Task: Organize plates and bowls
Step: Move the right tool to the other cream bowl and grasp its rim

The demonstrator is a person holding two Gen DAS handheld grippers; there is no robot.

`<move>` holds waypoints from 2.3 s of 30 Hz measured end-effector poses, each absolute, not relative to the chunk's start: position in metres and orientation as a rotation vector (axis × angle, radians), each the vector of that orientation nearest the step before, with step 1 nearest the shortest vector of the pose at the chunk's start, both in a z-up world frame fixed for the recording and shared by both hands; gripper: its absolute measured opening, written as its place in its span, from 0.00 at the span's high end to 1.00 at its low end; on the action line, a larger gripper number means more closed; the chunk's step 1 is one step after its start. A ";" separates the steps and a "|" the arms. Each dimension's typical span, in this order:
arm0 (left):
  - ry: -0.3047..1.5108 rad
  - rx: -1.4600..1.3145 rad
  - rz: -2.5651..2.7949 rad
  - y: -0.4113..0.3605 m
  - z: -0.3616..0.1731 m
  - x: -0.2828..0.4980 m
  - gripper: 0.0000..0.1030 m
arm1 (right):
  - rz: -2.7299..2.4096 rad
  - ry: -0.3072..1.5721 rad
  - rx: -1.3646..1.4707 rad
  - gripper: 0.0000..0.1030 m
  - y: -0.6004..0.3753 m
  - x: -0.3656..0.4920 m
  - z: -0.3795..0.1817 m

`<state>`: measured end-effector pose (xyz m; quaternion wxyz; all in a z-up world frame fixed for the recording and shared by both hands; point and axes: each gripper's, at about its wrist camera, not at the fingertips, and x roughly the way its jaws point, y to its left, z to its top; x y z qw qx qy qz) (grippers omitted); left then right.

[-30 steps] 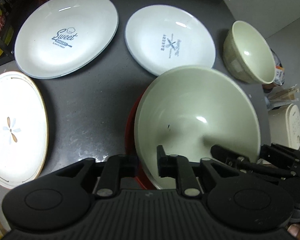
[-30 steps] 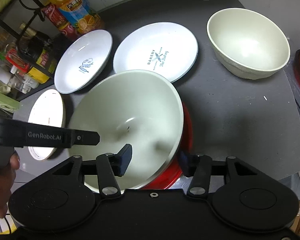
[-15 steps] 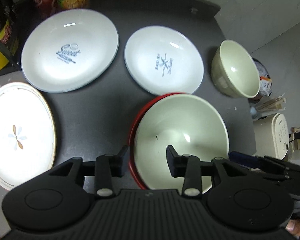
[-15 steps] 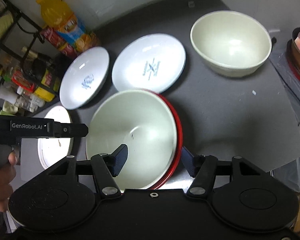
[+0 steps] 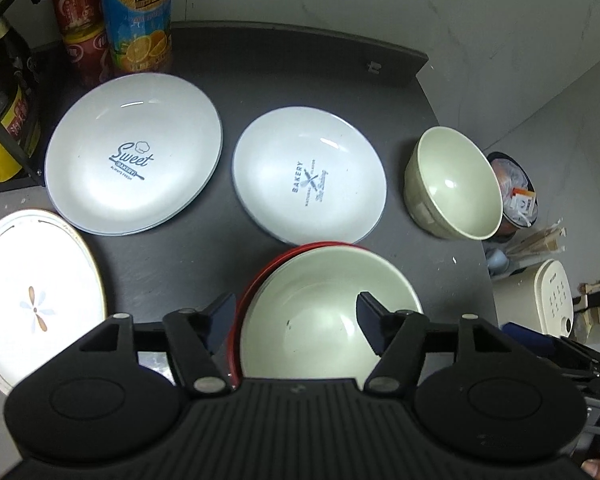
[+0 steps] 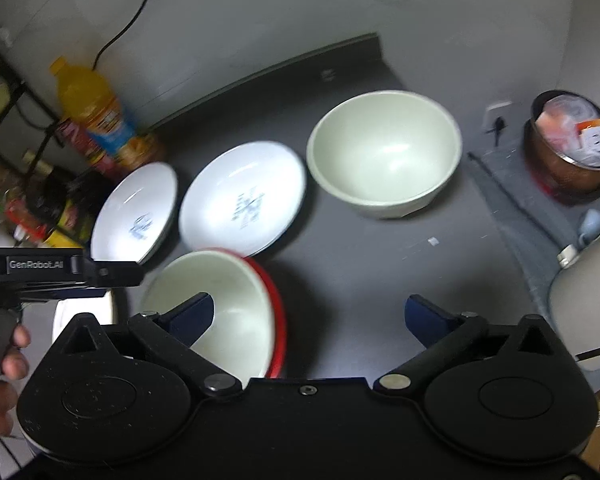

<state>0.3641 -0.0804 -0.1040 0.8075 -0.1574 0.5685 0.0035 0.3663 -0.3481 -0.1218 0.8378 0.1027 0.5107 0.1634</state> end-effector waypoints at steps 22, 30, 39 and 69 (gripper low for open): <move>1.059 -0.314 0.039 -0.152 -0.091 0.406 0.22 | 0.267 0.979 0.217 0.00 -0.401 0.395 -0.125; 1.095 -0.309 -0.009 -0.174 -0.098 0.440 0.22 | 0.261 0.977 0.198 0.01 -0.404 0.409 -0.128; 1.128 -0.264 -0.056 -0.194 -0.118 0.470 0.22 | 0.216 1.022 0.259 0.12 -0.417 0.434 -0.150; 1.330 -0.304 -0.130 -0.229 -0.204 0.530 0.86 | 0.133 1.155 0.337 0.79 -0.408 0.488 -0.208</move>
